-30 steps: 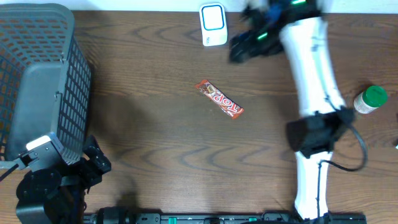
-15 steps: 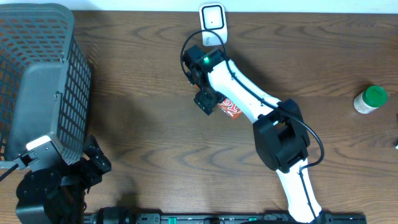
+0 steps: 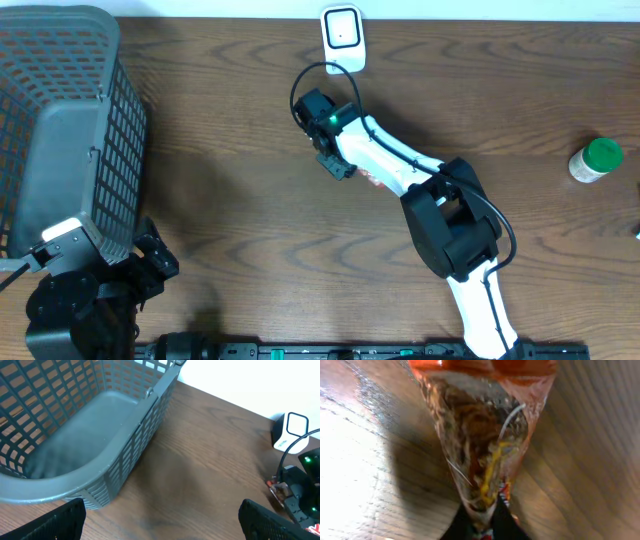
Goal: Scan the item barcode
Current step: 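Reach the right gripper to the red Top bar and grasp it, then lift the Top bar and rotate it with the right gripper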
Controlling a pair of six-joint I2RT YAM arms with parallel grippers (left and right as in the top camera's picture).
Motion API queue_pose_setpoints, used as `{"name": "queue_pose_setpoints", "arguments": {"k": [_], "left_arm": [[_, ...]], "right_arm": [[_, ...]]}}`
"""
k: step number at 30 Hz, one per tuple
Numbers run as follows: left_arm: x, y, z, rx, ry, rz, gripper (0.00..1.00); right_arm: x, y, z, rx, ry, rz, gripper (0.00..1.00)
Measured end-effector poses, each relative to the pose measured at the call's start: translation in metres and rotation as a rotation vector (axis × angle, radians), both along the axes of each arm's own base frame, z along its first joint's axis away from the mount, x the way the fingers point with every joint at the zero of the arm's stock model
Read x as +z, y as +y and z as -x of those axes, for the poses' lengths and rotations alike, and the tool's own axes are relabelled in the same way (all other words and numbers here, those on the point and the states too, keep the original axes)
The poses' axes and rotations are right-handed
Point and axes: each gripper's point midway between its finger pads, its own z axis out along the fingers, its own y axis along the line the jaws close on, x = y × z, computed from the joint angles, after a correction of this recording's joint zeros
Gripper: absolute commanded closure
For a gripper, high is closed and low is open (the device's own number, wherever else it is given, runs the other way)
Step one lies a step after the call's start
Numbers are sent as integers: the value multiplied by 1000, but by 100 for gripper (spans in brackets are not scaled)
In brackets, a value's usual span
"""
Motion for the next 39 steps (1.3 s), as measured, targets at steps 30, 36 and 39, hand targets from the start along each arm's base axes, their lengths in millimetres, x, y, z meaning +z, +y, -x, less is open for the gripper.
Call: {"name": "queue_pose_setpoints", "arguments": {"k": [30, 36, 39], "left_arm": [[0, 0, 0, 0, 0, 0, 2], [0, 0, 0, 0, 0, 0, 2], [0, 0, 0, 0, 0, 0, 2]], "right_arm": [[107, 5, 72, 93, 728, -1125, 99], [91, 15, 67, 218, 618, -1388, 99], [90, 22, 60, 338, 507, -1504, 99]]}}
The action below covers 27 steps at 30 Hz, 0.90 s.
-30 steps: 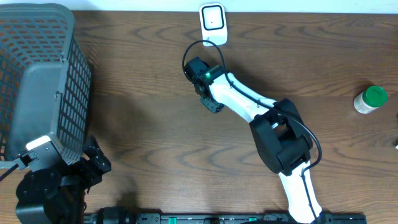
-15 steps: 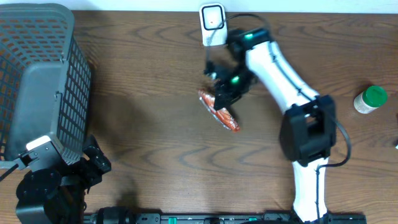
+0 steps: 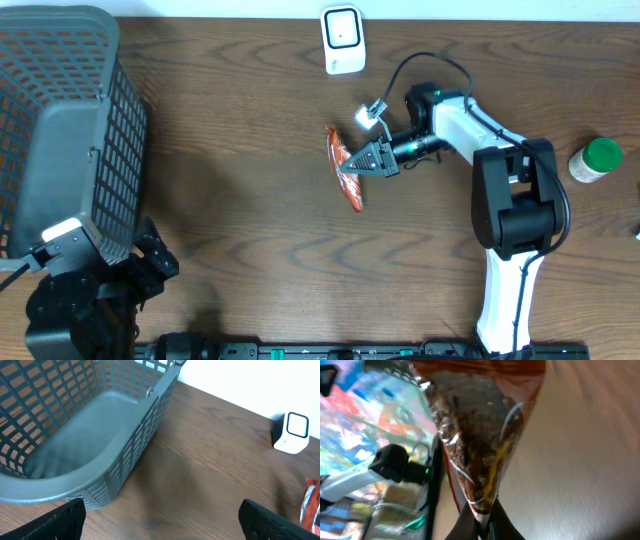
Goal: Scan the item barcode
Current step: 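Lift the Top bar and rotate it with the right gripper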
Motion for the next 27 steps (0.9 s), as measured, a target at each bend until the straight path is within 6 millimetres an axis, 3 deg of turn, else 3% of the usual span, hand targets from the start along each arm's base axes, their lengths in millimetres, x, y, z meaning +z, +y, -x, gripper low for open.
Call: {"name": "queue_pose_setpoints", "arguments": {"k": [7, 15, 23, 27], "left_arm": [[0, 0, 0, 0, -1, 0, 2], [0, 0, 0, 0, 0, 0, 2], [0, 0, 0, 0, 0, 0, 3], [0, 0, 0, 0, 0, 0, 2]], "right_arm": [[12, 9, -18, 9, -254, -195, 99], [23, 15, -35, 26, -429, -270, 99], [26, 19, -37, 34, -441, -281, 99], [27, 19, -37, 12, -287, -251, 99]]}}
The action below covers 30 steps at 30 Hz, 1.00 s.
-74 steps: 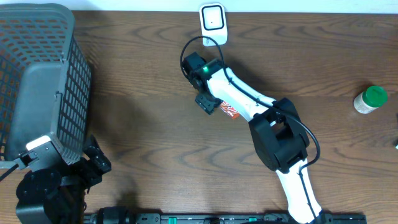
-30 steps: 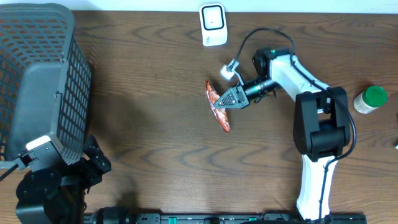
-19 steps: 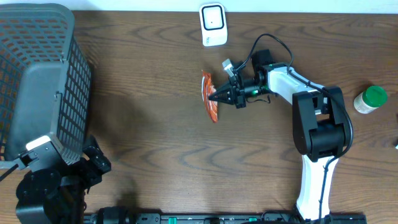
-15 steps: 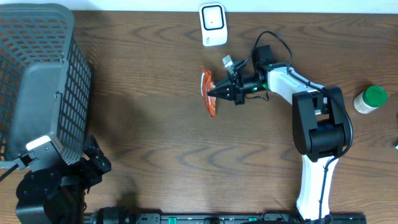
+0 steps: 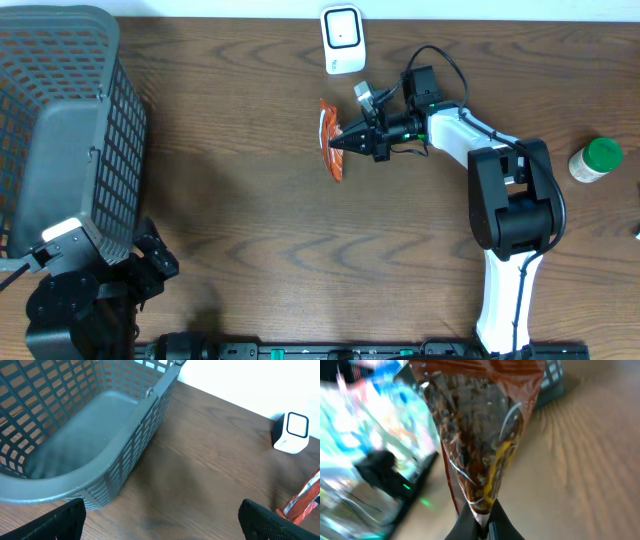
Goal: Scan the item barcode
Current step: 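Lift the Top bar and rotate it with the right gripper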
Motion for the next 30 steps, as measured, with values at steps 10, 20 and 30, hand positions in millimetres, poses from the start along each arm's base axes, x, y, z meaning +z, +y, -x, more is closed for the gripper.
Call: {"name": "queue_pose_setpoints", "arguments": {"k": [10, 20, 30], "left_arm": [[0, 0, 0, 0, 0, 0, 2], [0, 0, 0, 0, 0, 0, 2], [0, 0, 0, 0, 0, 0, 2]], "right_arm": [[-1, -4, 2, -42, 893, 186, 99], [-7, -12, 22, -63, 1422, 303, 99], [-8, -14, 30, -66, 1544, 333, 99]]}}
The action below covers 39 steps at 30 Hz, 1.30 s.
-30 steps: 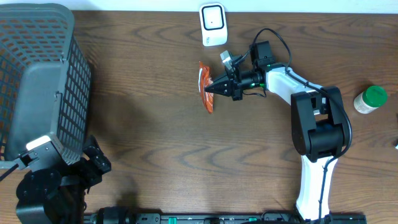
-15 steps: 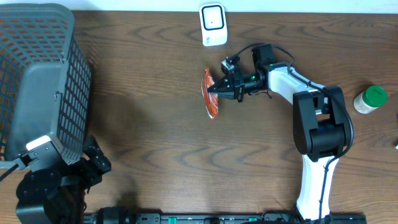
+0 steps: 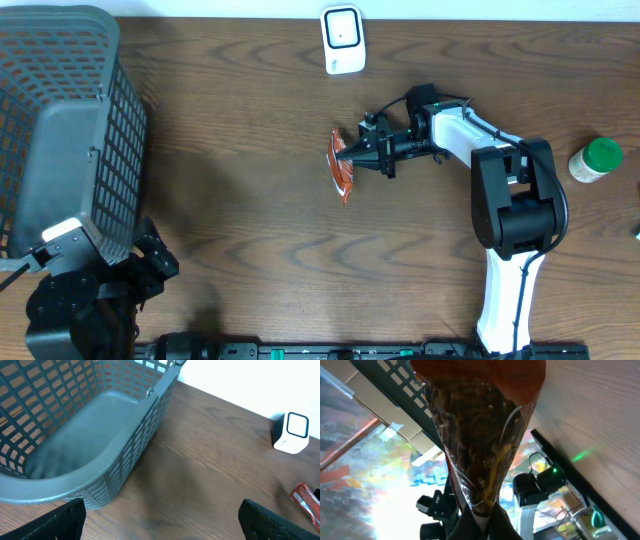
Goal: Scan the item barcode
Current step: 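Lift the Top bar and rotate it with the right gripper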
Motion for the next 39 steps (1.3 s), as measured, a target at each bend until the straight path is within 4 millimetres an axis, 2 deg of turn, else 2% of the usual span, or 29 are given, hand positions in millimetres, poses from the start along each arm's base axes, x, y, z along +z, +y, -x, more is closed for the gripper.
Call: {"name": "queue_pose_setpoints", "arguments": {"k": [12, 17, 20, 26, 32, 39], "left_arm": [[0, 0, 0, 0, 0, 0, 2], [0, 0, 0, 0, 0, 0, 2], [0, 0, 0, 0, 0, 0, 2], [0, 0, 0, 0, 0, 0, 2], [0, 0, 0, 0, 0, 0, 2], [0, 0, 0, 0, 0, 0, 2]], "right_arm": [[1, -3, 13, 0, 164, 36, 99], [4, -5, 26, 1, 315, 69, 99], [5, -6, 28, 3, 306, 66, 99], [3, -5, 21, 11, 6, 0, 99], [-13, -1, -2, 34, -477, -29, 99], [3, 7, -33, 26, -979, -183, 99]]}}
